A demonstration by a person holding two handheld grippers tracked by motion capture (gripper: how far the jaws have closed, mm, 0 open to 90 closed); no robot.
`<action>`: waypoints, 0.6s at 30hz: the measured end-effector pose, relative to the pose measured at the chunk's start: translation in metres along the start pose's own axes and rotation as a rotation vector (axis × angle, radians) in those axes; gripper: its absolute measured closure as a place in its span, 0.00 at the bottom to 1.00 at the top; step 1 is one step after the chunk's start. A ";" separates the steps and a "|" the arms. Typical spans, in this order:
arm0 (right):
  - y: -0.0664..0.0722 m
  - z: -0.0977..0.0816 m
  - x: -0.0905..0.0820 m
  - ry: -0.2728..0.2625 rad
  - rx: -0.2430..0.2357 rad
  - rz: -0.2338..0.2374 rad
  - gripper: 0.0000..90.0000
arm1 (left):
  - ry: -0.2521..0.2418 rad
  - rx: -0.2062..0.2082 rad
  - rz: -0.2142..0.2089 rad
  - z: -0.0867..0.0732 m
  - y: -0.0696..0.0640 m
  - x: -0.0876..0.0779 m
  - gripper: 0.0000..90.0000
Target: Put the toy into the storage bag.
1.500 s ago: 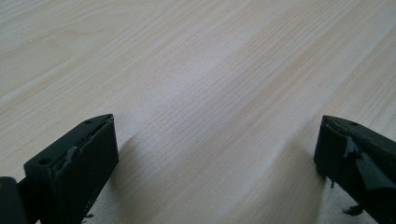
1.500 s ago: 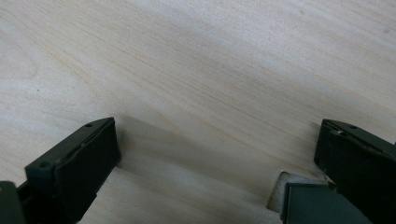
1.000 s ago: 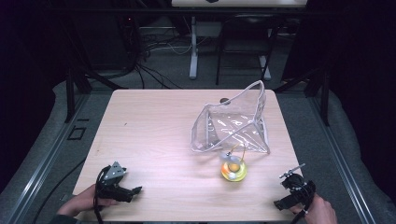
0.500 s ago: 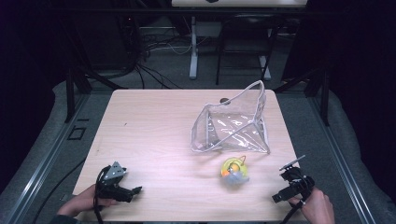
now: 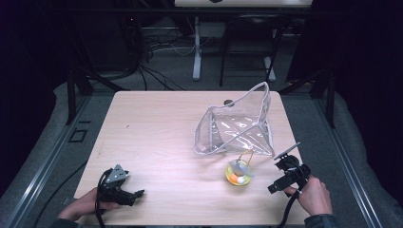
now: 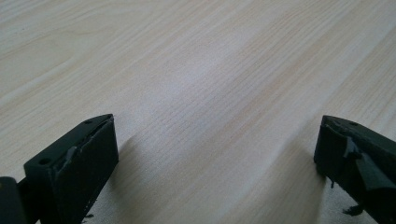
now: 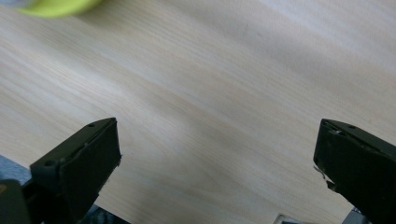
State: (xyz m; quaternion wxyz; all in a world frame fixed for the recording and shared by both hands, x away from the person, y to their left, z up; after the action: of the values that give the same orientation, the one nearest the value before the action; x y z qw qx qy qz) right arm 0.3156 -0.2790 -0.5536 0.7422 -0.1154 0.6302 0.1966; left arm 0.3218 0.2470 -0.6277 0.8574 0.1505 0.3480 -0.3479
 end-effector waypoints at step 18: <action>0.024 0.036 -0.034 -0.077 -0.072 0.086 0.06 | 0.000 0.001 0.000 0.000 0.000 0.000 0.00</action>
State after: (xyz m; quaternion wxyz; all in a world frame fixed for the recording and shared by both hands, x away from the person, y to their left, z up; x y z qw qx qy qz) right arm 0.3331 -0.2474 -0.5119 0.7522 -0.1073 0.5980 0.2551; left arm 0.3218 0.2470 -0.6277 0.8573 0.1508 0.3480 -0.3481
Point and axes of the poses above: each handheld gripper's, and its own axes: x roughly forward along the jaws, z roughly out of its top, y roughly to its left, the point moved 5 cm from there along x, roughly forward along the jaws, and after that the axes turned 1 degree about z, right-handed, at the moved point
